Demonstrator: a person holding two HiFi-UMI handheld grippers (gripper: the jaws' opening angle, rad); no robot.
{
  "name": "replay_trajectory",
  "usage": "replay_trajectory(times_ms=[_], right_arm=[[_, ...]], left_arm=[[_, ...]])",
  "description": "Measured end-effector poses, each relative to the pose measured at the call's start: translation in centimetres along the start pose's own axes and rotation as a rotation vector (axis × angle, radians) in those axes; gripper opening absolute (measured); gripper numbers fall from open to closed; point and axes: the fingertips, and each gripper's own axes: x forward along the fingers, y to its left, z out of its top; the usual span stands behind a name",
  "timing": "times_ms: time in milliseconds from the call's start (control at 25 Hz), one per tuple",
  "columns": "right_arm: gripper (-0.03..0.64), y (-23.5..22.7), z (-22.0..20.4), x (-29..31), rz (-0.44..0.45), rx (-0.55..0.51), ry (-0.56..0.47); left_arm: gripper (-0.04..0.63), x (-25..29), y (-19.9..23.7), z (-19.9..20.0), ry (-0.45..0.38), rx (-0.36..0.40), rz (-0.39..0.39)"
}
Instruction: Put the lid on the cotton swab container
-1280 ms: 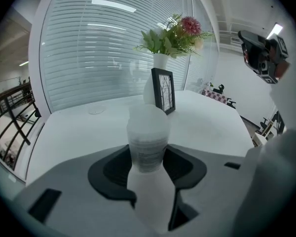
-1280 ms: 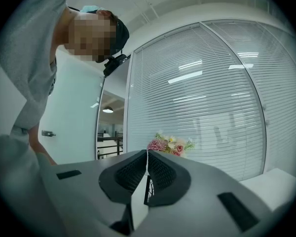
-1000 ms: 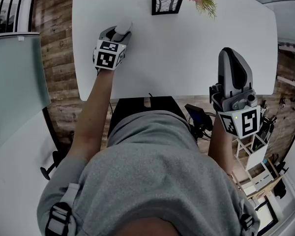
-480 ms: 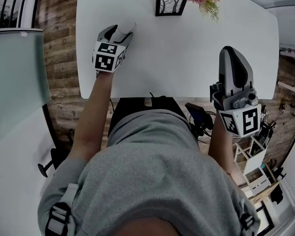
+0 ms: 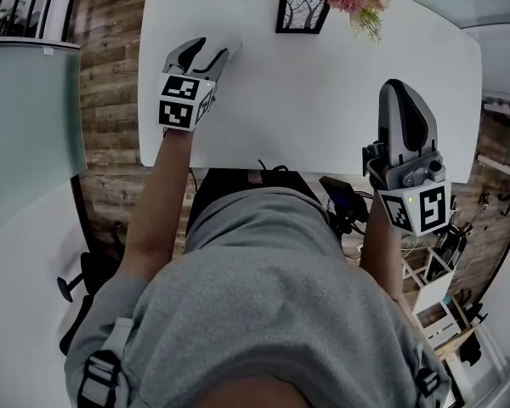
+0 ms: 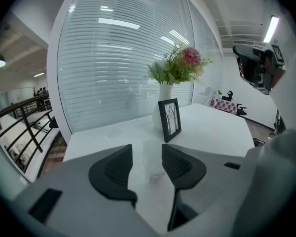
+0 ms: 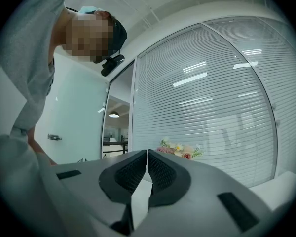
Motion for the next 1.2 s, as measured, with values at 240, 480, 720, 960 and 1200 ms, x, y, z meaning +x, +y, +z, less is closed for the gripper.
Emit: replay_trajectory(times_ms=[240, 480, 720, 960, 1200], right_arm=[[0.029, 0.0, 0.6, 0.2, 0.021, -0.009, -0.009], [0.029, 0.1, 1.0, 0.4, 0.046, -0.02, -0.01], [0.03, 0.2, 1.8, 0.6, 0.066, -0.031, -0.021], [0.029, 0.3, 2.6, 1.2, 0.081, -0.043, -0.039], [0.029, 0.4, 3.4, 1.5, 0.081, -0.06, -0.054]], left_arm=[[0.02, -2.2, 0.9, 2.7, -0.093, -0.002, 0.025], [0.006, -4.4, 0.4, 5.4, -0.186, -0.001, -0.013], [0.006, -7.5, -1.5, 8.8, -0.264, 0.073, -0.07], [0.006, -10.7, -1.7, 12.3, -0.335, 0.087, -0.047], [0.006, -13.9, -1.1, 15.3, -0.413, 0.081, 0.035]])
